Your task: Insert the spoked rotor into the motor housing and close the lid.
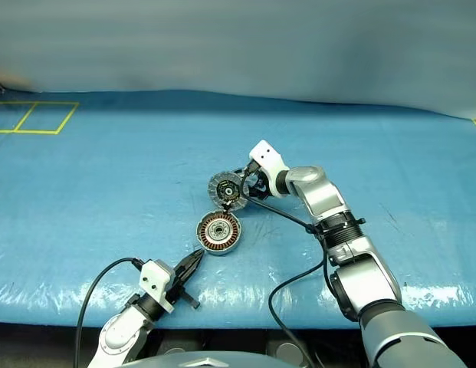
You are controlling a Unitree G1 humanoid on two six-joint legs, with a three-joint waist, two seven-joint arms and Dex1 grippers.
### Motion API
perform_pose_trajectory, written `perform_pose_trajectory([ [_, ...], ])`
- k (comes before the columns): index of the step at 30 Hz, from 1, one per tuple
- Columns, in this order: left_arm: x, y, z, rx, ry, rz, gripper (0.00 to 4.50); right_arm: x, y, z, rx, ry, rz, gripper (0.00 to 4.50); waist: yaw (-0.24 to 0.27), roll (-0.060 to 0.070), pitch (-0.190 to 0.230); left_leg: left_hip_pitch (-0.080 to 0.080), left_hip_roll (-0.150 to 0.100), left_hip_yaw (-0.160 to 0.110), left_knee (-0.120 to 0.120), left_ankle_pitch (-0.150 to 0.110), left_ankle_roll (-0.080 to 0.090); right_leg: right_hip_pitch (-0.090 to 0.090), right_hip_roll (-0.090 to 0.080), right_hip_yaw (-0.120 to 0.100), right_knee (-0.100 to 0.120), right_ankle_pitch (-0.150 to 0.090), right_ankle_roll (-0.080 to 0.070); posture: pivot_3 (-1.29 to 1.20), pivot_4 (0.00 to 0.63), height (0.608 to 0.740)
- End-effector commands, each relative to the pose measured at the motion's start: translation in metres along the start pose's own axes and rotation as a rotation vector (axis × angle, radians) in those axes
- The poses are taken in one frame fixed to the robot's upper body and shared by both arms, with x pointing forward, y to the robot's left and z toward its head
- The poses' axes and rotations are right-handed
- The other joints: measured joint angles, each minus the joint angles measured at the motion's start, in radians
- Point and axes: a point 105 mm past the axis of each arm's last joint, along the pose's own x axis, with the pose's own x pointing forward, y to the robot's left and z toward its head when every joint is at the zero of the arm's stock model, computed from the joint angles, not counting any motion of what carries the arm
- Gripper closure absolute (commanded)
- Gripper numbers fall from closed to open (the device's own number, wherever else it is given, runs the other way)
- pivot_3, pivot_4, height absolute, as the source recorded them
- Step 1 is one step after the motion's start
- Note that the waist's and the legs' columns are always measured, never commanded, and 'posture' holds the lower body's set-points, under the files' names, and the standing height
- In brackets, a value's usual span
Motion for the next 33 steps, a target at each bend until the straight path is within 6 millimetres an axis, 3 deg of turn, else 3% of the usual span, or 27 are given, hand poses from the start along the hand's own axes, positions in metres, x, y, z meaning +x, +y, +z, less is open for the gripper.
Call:
perform_pose_trajectory([
  [1,-0.002,-0.003,-0.004,-0.002,0.008,0.001,4.5,0.002,-0.003,0.008,-0.045,-0.006,-0.008,0.74,0.0,0.0,0.0,0.0,0.0,0.0,0.0,0.0,0.0,0.0,0.0,0.0,0.0,0.0,0.0,0.0,0.15,0.74],
  [10,-0.002,-0.003,-0.006,-0.005,0.01,0.008,4.5,0.005,-0.011,-0.014,0.011,0.076,-0.069,0.74,-0.002,0.002,-0.001,0.0,0.0,0.0,0.0,0.0,0.0,0.0,0.0,0.0,0.0,0.0,0.001,0.0,0.15,0.74],
  [19,-0.001,-0.006,-0.007,-0.008,0.016,-0.001,4.5,-0.002,-0.008,-0.025,0.069,0.089,-0.073,3.28,-0.005,0.003,-0.001,0.001,0.0,0.0,0.0,0.0,0.0,0.001,0.0,0.0,0.0,0.0,0.001,0.0,0.15,0.74],
  [23,-0.001,-0.007,-0.006,-0.011,0.017,-0.006,4.5,-0.012,-0.004,-0.033,-0.024,0.131,-0.11,4.42,-0.006,0.005,-0.003,0.001,0.0,0.0,0.0,0.0,0.0,0.001,0.0,0.0,0.0,0.0,0.001,0.0,0.15,0.74],
  [33,0.0,-0.011,-0.005,-0.017,0.021,-0.033,4.5,-0.058,0.034,-0.068,-0.063,0.256,-0.098,4.47,0.003,0.006,-0.004,0.001,0.0,0.0,0.0,0.0,0.0,0.001,0.0,0.0,-0.001,-0.001,0.001,0.0,0.15,0.74],
])
